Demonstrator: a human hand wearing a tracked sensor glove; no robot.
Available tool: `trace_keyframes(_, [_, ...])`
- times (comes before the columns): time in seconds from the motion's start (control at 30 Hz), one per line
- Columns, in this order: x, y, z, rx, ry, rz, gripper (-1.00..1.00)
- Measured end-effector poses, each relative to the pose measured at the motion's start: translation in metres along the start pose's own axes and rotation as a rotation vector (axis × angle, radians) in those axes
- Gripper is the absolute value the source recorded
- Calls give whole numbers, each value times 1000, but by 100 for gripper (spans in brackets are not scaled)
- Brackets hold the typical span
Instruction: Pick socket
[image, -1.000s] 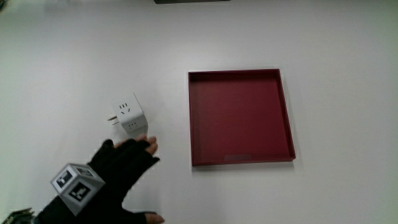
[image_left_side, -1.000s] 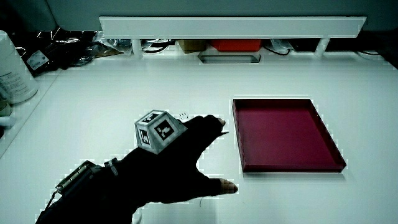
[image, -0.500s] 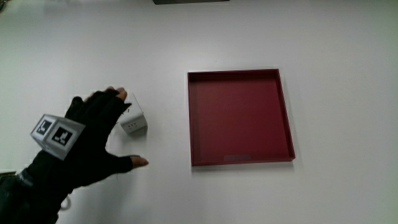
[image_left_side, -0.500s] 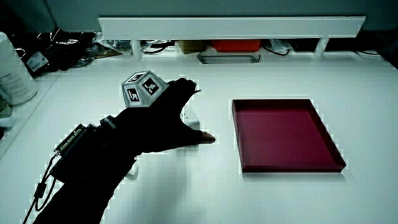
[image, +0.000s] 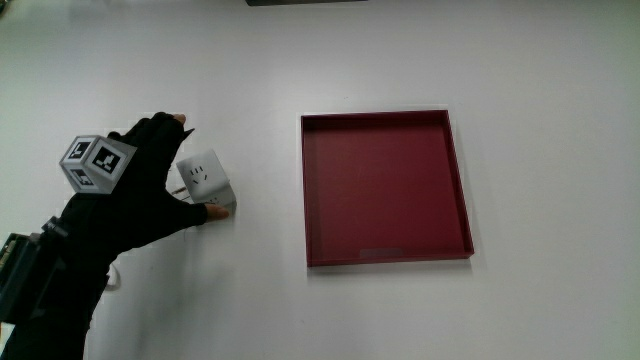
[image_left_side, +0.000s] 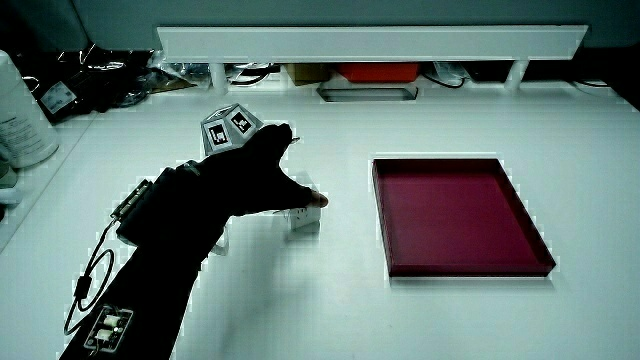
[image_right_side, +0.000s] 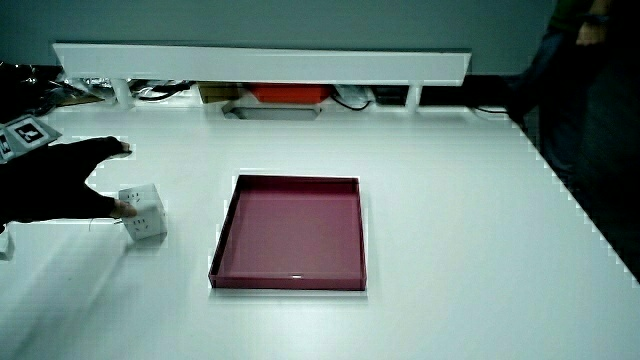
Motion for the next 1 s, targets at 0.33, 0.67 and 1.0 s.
trace_keyframes(0.33, [-10,22,-19,-60,20,120,0])
trace_keyframes(0.67, [-10,25,-25,-53,26,111,0])
trace_keyframes(1.0, [-9,26,-26,-13,21,92,71])
